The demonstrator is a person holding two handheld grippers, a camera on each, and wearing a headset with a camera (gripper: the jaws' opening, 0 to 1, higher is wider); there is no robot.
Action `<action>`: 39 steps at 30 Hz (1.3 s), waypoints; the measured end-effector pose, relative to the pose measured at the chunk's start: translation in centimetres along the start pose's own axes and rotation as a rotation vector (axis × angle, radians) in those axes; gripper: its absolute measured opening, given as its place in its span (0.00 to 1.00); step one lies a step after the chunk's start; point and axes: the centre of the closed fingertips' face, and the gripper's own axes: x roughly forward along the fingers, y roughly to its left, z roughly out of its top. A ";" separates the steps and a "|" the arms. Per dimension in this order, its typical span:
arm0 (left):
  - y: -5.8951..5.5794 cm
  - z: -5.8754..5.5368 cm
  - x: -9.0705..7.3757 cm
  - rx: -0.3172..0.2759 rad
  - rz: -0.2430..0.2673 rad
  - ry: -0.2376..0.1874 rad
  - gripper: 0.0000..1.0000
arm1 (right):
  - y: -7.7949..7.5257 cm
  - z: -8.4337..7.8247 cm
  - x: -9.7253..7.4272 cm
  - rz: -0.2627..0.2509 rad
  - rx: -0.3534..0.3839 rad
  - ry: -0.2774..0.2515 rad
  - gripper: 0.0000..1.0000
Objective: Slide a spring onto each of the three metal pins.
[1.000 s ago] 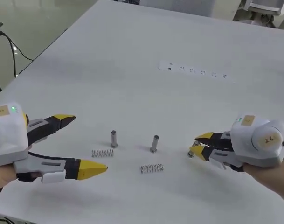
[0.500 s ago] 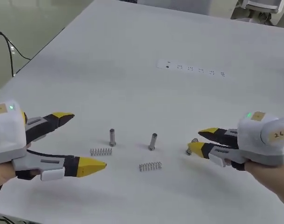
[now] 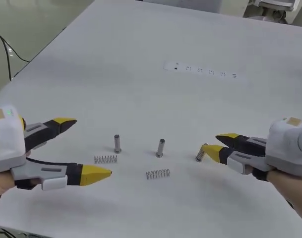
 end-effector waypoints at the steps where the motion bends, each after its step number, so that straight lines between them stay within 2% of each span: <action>1: 0.0 0.0 0.0 0.000 0.000 -0.001 0.98 | 0.0 -0.1 0.0 -0.002 0.002 0.002 0.27; 7: 0.0 0.0 -0.1 -0.001 0.000 -0.001 0.98 | 0.3 -0.3 -0.4 -0.002 0.025 -0.008 0.27; 14: -0.1 -0.2 0.0 -0.003 0.000 0.003 0.98 | 0.9 0.2 -1.0 0.009 0.012 -0.017 0.27; 18: -0.2 -0.2 0.0 -0.004 -0.001 0.002 0.98 | 1.8 0.7 -1.2 0.032 -0.065 -0.001 0.27; 22: -0.3 -0.2 0.0 -0.003 -0.004 0.004 0.98 | 2.7 1.3 -1.1 0.060 -0.106 0.004 0.27; 28: -0.4 -0.2 0.0 0.000 -0.008 0.006 0.98 | 4.7 2.3 -0.7 0.119 -0.211 0.019 0.27; 39: -0.4 -0.2 -0.1 0.002 -0.013 0.011 0.97 | 7.3 2.7 0.5 0.220 -0.377 0.085 0.26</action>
